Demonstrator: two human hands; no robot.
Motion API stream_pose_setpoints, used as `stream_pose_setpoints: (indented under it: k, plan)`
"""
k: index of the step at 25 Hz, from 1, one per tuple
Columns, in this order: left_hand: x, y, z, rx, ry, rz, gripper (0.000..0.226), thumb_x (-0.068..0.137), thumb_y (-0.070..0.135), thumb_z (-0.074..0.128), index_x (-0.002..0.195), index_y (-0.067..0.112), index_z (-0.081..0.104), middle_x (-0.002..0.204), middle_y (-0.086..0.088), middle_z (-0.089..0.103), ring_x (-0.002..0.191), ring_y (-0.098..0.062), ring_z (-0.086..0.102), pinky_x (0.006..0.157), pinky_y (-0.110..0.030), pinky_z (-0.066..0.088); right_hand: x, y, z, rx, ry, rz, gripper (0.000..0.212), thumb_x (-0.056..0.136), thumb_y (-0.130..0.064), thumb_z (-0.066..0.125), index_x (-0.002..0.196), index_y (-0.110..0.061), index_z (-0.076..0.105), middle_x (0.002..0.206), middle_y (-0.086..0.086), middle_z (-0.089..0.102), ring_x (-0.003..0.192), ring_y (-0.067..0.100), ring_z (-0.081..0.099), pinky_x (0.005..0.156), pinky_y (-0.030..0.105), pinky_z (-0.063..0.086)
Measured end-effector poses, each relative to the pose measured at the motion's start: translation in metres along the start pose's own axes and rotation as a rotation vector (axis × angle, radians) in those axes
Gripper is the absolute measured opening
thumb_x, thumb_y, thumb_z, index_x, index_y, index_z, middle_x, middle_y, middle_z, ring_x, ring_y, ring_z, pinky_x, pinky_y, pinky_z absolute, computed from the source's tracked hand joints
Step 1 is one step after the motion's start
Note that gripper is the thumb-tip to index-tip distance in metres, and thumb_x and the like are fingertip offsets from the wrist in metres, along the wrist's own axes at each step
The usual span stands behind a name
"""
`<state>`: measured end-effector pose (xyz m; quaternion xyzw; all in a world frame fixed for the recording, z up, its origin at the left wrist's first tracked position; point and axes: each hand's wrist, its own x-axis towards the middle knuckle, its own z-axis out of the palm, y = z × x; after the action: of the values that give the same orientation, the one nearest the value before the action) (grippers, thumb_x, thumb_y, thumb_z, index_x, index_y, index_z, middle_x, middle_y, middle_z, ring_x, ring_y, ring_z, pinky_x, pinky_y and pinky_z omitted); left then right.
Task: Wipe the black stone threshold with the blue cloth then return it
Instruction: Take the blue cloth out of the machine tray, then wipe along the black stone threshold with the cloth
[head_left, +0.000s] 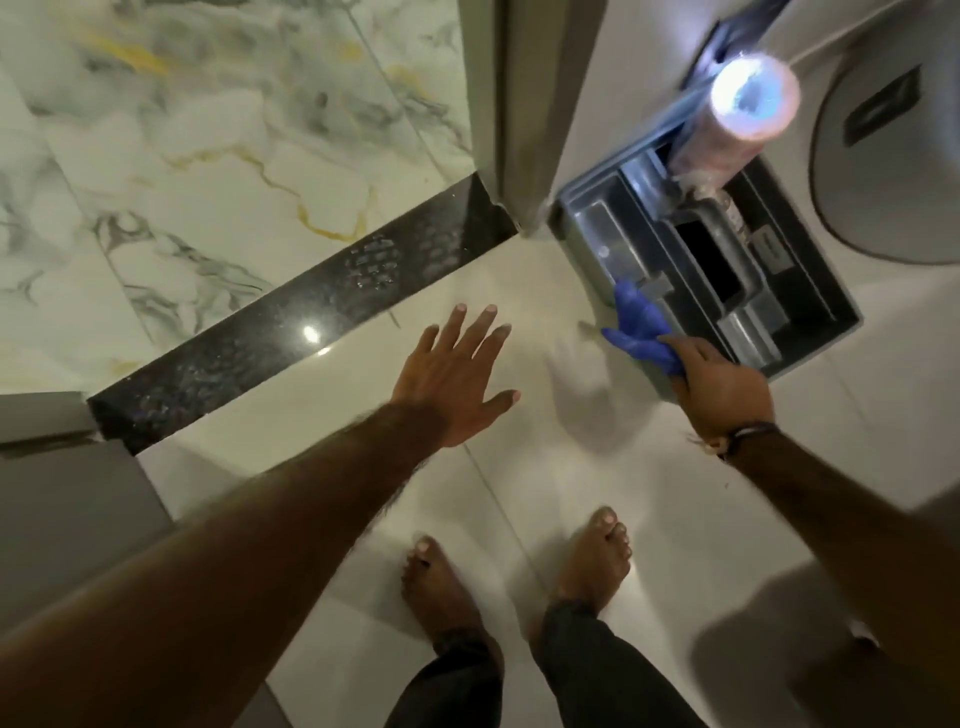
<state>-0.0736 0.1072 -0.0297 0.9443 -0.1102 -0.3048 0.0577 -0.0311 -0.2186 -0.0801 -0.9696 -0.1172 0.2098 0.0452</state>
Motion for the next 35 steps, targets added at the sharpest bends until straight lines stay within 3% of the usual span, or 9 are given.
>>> stream_pose_setpoints:
  k: [4,7,10,17,21,24,27,30,35]
  plan:
    - [-0.041,-0.031,-0.004,-0.068,0.028,-0.079,0.081,0.098,0.066,0.031,0.161,0.023,0.003,0.17,-0.003,-0.009,0.155,-0.032,-0.009,0.125,-0.051,0.01,-0.01,-0.053,-0.032,0.328,0.192,0.042,0.024,0.096,-0.028,0.051,0.117,-0.019,0.055,0.094,0.008,0.068,0.07,0.028,0.063,0.062,0.035,0.051]
    - [-0.055,-0.06,0.003,-0.101,0.052,-0.134,0.082,0.097,0.068,0.03,0.161,0.025,0.001,0.17,-0.002,-0.009,0.155,-0.031,-0.01,0.126,-0.051,0.007,0.02,-0.105,-0.044,0.526,0.019,0.055,0.009,0.096,-0.019,0.054,0.097,-0.014,0.061,0.076,0.004,0.06,0.075,0.033,0.064,0.059,0.026,0.04]
    - [-0.055,-0.099,0.022,-0.114,0.074,-0.215,0.082,0.097,0.069,0.027,0.161,0.024,0.0,0.17,-0.002,-0.01,0.155,-0.03,-0.012,0.126,-0.051,0.005,0.078,-0.16,-0.056,0.494,-0.148,-0.023,0.015,0.097,-0.02,0.051,0.1,-0.012,0.064,0.087,0.011,0.062,0.088,0.034,0.062,0.072,0.031,0.042]
    - [-0.025,-0.158,0.109,-0.214,0.127,-0.329,0.084,0.096,0.072,0.02,0.16,0.024,-0.005,0.169,-0.002,-0.016,0.154,-0.03,-0.017,0.124,-0.049,0.002,0.167,-0.226,-0.065,0.049,0.294,-0.401,0.039,0.088,-0.029,0.055,0.126,-0.019,0.054,0.118,0.014,0.066,0.091,0.038,0.066,0.072,0.043,0.054]
    - [0.031,-0.194,0.165,-0.299,0.185,-0.364,0.084,0.096,0.071,0.021,0.16,0.025,-0.007,0.168,0.0,-0.018,0.154,-0.029,-0.017,0.124,-0.047,0.001,0.204,-0.233,0.036,-0.189,-0.065,-0.344,0.057,0.089,-0.057,0.049,0.137,-0.027,0.047,0.139,0.003,0.055,0.123,0.03,0.055,0.093,0.041,0.049]
    - [0.054,-0.201,0.216,-0.419,0.304,-0.361,0.083,0.095,0.073,0.023,0.159,0.029,-0.008,0.167,0.005,-0.023,0.153,-0.024,-0.022,0.125,-0.043,0.002,0.242,-0.235,0.095,-0.1,0.096,-0.28,0.075,0.082,-0.078,0.031,0.122,-0.019,0.053,0.136,0.01,0.052,0.138,0.037,0.036,0.108,0.048,0.04]
    - [0.066,-0.199,0.256,-0.44,0.481,-0.371,0.08,0.097,0.071,0.026,0.16,0.031,-0.003,0.168,0.009,-0.019,0.153,-0.02,-0.022,0.123,-0.043,-0.004,0.273,-0.253,0.149,-0.041,0.136,-0.169,0.079,0.087,-0.072,0.03,0.151,-0.026,0.024,0.164,0.006,0.013,0.151,0.037,0.005,0.119,0.059,0.014]
    - [0.073,-0.199,0.269,-0.424,0.602,-0.363,0.08,0.098,0.069,0.034,0.161,0.029,0.004,0.171,0.008,-0.008,0.156,-0.021,-0.012,0.126,-0.039,-0.005,0.282,-0.267,0.177,-0.014,0.255,-0.065,0.077,0.089,-0.073,0.019,0.154,-0.033,0.011,0.166,0.002,0.005,0.151,0.038,0.001,0.116,0.065,0.01]
    - [0.073,-0.201,0.272,-0.458,0.615,-0.345,0.085,0.094,0.072,0.039,0.161,0.029,0.008,0.171,0.008,-0.003,0.157,-0.022,-0.005,0.124,-0.037,-0.003,0.292,-0.281,0.165,-0.167,0.14,-0.637,0.065,0.096,-0.059,0.016,0.155,-0.033,0.004,0.166,-0.004,0.001,0.152,0.024,-0.004,0.122,0.052,0.016]
